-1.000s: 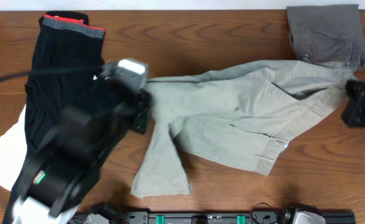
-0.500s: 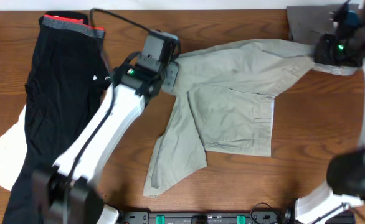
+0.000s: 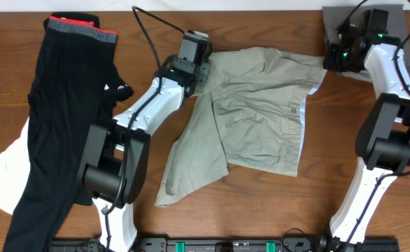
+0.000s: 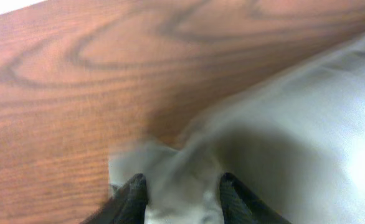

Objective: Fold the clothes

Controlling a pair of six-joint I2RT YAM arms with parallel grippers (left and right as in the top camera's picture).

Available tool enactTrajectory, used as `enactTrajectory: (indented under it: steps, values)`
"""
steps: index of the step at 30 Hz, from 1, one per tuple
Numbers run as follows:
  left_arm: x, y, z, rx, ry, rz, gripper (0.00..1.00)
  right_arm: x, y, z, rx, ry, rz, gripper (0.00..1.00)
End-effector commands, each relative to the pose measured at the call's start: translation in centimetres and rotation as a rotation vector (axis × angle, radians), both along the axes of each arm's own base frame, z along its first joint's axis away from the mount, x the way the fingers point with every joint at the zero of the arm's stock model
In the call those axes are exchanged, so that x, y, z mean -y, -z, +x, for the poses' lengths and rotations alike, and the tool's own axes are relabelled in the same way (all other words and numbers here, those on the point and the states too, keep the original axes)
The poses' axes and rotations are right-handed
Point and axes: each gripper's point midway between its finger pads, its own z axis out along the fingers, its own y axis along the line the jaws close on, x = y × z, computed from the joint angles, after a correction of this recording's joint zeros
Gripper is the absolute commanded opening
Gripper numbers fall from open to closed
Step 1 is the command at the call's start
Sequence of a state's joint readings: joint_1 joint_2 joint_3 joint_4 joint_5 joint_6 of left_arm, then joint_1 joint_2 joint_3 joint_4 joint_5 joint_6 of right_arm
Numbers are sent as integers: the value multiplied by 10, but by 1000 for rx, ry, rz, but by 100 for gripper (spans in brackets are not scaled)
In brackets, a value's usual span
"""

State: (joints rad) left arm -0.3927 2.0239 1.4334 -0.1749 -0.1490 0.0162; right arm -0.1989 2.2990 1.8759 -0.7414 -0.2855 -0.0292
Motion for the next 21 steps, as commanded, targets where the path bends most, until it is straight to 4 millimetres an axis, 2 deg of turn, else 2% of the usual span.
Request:
enactTrajectory:
  steps: [1,8,10,13,18,21]
  values:
    - [-20,-3,7,5,-29,32,47,-5,6,2,-4,0,26,1]
    - [-57,-9,8,-20,-95,40,56,-5,6,1,-6,1,27,1]
    - [-64,-8,0,-55,-103,49,57,-5,7,0,-12,1,28,1]
    - [-71,-3,-21,-143,-103,78,57,-5,8,-2,-22,1,30,1]
    - [-56,15,-66,-347,86,69,58,-6,8,-4,-30,0,31,1]
    - [-56,17,-70,-360,142,104,65,-7,8,-4,-31,-1,32,1]
